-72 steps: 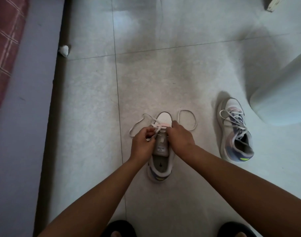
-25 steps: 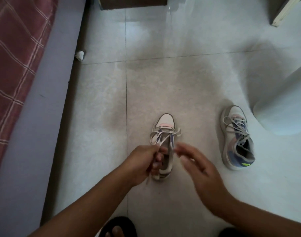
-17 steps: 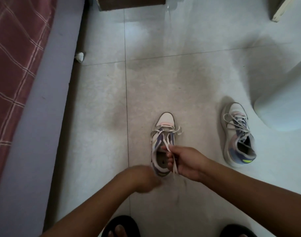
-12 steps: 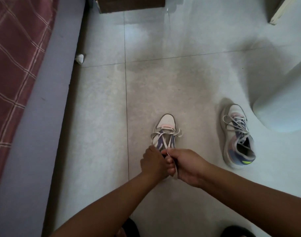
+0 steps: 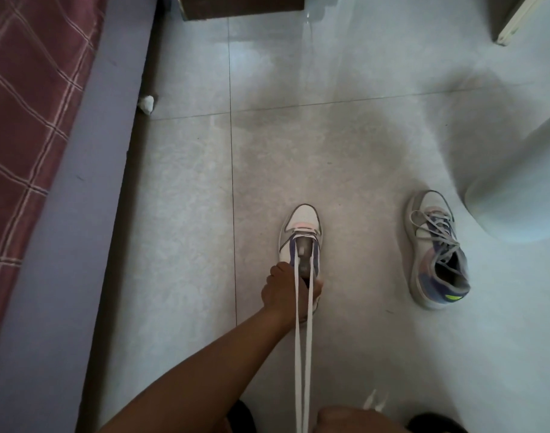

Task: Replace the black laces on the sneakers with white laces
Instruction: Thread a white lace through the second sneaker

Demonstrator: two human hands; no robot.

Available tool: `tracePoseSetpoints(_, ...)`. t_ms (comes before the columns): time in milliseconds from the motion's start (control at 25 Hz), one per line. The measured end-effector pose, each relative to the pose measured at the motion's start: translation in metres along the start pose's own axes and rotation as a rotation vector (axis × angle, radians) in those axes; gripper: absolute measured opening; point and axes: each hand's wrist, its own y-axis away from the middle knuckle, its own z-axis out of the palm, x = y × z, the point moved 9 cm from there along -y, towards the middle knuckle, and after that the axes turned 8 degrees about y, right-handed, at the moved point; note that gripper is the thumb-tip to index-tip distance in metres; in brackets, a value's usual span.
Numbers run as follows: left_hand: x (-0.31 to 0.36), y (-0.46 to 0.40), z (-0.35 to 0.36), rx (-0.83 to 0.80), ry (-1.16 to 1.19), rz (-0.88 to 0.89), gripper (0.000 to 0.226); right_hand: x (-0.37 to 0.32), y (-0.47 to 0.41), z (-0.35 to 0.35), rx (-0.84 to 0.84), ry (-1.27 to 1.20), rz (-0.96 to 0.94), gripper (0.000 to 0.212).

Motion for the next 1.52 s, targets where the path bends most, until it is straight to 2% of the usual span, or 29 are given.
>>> tracePoseSetpoints(40, -0.001, 0.0, 0.0, 0.0, -0.001, 0.005, 0.071, 0.004, 0.008, 0.015, -0.105, 0.182, 0.013, 0.043)
tracePoseSetpoints(120, -0.003, -0.003, 0.0, -0.024, 0.025, -0.003, 0.074, 0.01, 0.026, 0.038, -0.228, 0.319, -0.04, 0.034)
tracePoseSetpoints(200, -0.008, -0.003, 0.003, -0.077, 0.04, -0.032, 0.078, 0.012, 0.037, 0.073, -0.493, 0.238, -0.044, 0.035)
tracePoseSetpoints(240, -0.012, -0.001, 0.006, -0.095, 0.032, -0.048, 0.08, 0.013, 0.035, 0.09, -0.573, 0.208, -0.109, 0.036)
tracePoseSetpoints(280, -0.016, 0.003, 0.01, -0.108, 0.018, -0.057, 0.079, 0.02, 0.023, 0.096, -0.486, 0.255, -0.218, 0.036)
tracePoseSetpoints(360, -0.025, 0.013, 0.018, -0.19, -0.008, -0.046, 0.076, 0.075, -0.017, 0.084, -0.345, 0.126, 0.053, 0.033)
tracePoseSetpoints(440, -0.034, 0.015, 0.019, -0.367, 0.02, -0.053, 0.075, 0.129, -0.058, 0.061, -0.065, -0.027, 0.31, 0.025)
tracePoseSetpoints(520, -0.035, 0.005, 0.006, -0.475, 0.067, -0.067, 0.058, 0.153, -0.085, 0.055, 0.059, -0.154, 0.426, 0.02)
tracePoseSetpoints(560, -0.031, -0.006, -0.007, -0.43, 0.088, -0.055, 0.046, 0.156, -0.095, 0.065, 0.04, -0.171, 0.441, 0.021)
tracePoseSetpoints(640, -0.017, -0.027, -0.037, -0.178, 0.139, 0.03, 0.024, 0.156, -0.108, 0.084, -0.03, -0.176, 0.454, 0.02)
tracePoseSetpoints(720, -0.002, -0.036, -0.049, -0.006, 0.17, 0.142, 0.015, 0.155, -0.111, 0.091, -0.015, -0.192, 0.467, 0.017)
tracePoseSetpoints(800, 0.009, -0.04, -0.041, -0.013, 0.178, 0.231, 0.02, 0.155, -0.113, 0.091, 0.03, -0.193, 0.472, 0.014)
tracePoseSetpoints(880, 0.016, -0.043, -0.032, -0.032, 0.091, 0.304, 0.024, 0.151, -0.115, 0.09, 0.045, -0.164, 0.45, 0.014)
tracePoseSetpoints(1080, 0.031, -0.045, -0.034, 0.087, -0.136, 0.399, 0.022, 0.145, -0.122, 0.099, 0.007, -0.069, 0.398, 0.016)
tracePoseSetpoints(1160, 0.034, -0.041, -0.034, 0.122, -0.108, 0.455, 0.019, 0.144, -0.12, 0.102, 0.006, -0.03, 0.349, 0.015)
tracePoseSetpoints(1280, 0.027, -0.036, -0.04, 0.145, 0.064, 0.46, 0.019, 0.142, -0.112, 0.103, 0.039, -0.06, 0.286, 0.012)
tracePoseSetpoints(1440, 0.023, -0.026, -0.04, 0.122, 0.119, 0.567, 0.018, 0.152, -0.1, 0.092, 0.149, -0.273, 0.38, 0.011)
tracePoseSetpoints(1520, 0.016, -0.018, -0.041, 0.093, 0.182, 0.608, 0.021, 0.156, -0.092, 0.094, 0.125, -0.356, 0.405, 0.013)
